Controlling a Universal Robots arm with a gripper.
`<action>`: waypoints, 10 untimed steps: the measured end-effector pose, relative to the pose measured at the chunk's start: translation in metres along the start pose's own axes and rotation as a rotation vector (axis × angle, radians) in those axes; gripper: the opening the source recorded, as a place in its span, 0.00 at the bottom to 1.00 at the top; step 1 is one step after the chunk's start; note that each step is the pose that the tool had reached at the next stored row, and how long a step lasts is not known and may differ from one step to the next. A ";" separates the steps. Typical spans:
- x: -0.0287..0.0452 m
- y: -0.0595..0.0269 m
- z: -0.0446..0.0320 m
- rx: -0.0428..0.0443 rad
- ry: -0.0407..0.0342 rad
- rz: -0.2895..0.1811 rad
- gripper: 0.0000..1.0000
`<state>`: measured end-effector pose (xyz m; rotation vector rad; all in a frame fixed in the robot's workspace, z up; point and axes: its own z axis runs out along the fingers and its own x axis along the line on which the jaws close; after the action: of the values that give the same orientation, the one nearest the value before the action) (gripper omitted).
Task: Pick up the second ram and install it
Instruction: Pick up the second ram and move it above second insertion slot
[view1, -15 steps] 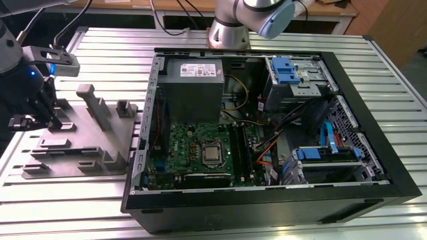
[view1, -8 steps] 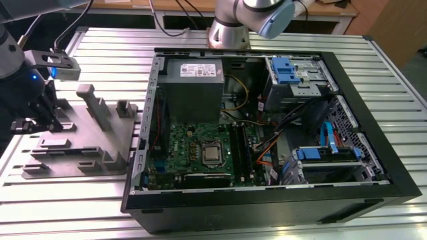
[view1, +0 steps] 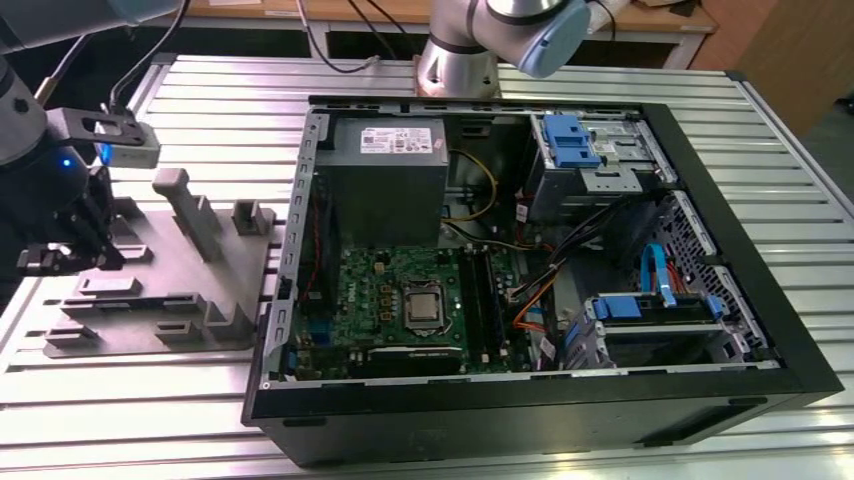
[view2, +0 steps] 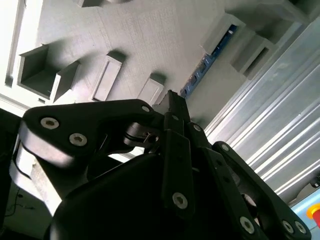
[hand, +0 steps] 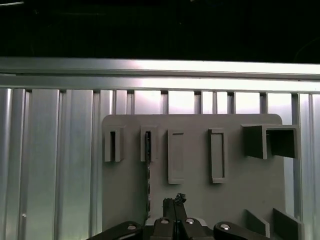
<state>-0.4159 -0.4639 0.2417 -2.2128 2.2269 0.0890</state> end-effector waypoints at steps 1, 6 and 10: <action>0.0014 0.0000 0.0003 0.0001 -0.0001 0.003 0.10; 0.0096 -0.0002 0.0023 0.0006 -0.0006 0.014 0.10; 0.0151 -0.0003 0.0048 0.0007 -0.0007 0.016 0.10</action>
<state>-0.4159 -0.4788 0.2363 -2.1941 2.2447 0.0889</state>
